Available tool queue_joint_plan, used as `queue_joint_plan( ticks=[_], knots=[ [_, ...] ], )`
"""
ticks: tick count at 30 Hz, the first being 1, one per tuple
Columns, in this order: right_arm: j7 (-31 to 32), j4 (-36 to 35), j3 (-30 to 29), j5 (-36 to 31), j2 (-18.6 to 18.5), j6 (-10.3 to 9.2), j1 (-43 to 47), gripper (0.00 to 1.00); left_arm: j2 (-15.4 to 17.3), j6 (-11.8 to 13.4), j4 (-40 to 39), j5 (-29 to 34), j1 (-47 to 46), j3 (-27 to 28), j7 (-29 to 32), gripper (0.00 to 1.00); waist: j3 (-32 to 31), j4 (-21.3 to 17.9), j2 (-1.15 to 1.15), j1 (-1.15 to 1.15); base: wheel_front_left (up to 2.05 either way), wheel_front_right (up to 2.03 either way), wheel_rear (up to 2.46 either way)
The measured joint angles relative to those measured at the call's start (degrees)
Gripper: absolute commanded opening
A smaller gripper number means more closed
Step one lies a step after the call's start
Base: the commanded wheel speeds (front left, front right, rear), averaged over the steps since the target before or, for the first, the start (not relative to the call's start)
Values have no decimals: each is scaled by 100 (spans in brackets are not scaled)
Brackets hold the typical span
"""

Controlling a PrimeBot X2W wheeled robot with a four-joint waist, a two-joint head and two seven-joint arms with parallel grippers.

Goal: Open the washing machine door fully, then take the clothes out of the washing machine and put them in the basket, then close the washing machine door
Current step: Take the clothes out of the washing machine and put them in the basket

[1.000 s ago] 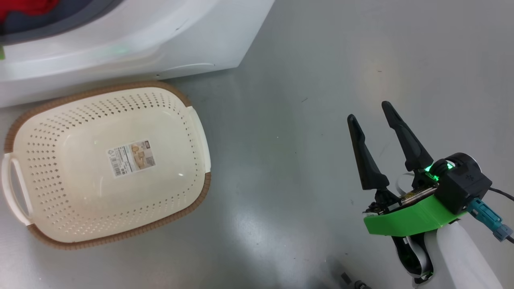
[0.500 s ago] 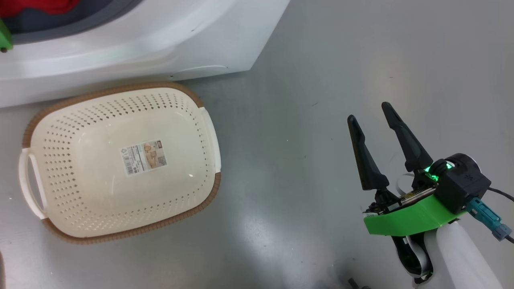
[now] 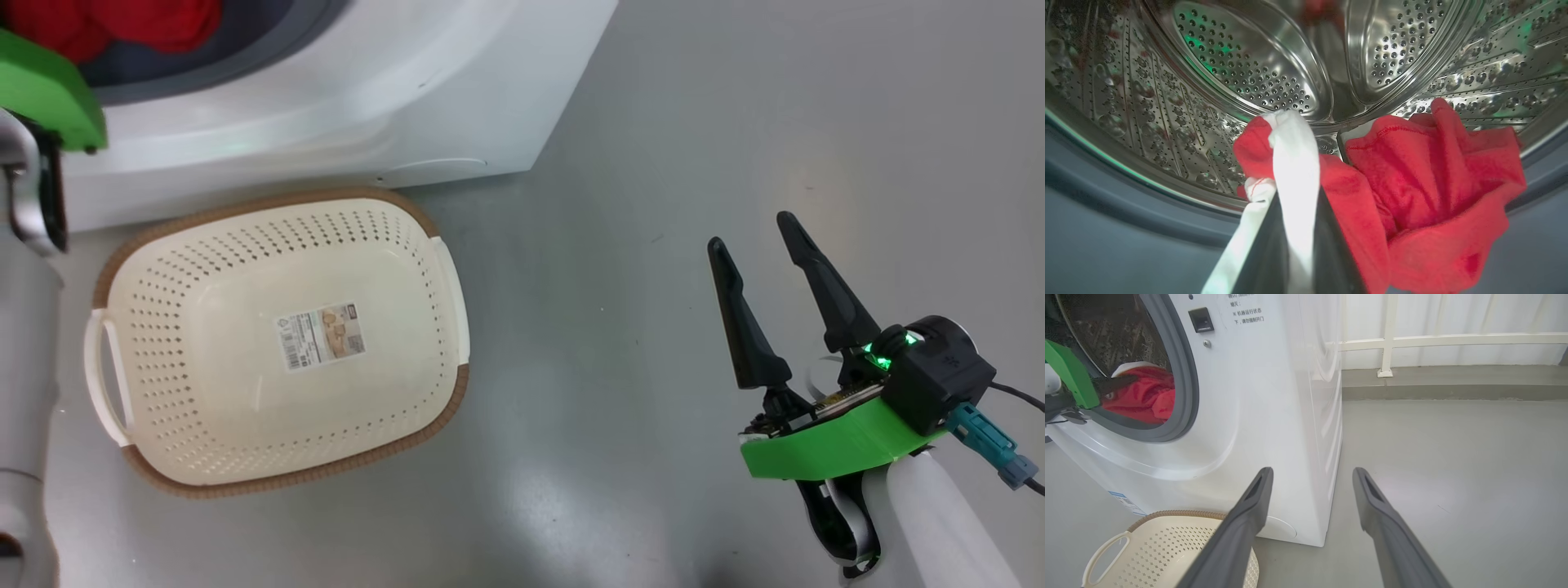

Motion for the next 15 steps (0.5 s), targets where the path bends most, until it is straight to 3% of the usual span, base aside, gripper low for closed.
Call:
queue_joint_plan(
  ticks=[15],
  knots=[
    [0,43,-33,0,-16,0,99,100,-49,27,-1744,-155,1491,-116,-35,0,-482,151,0,0,0,0,0]
  ],
)
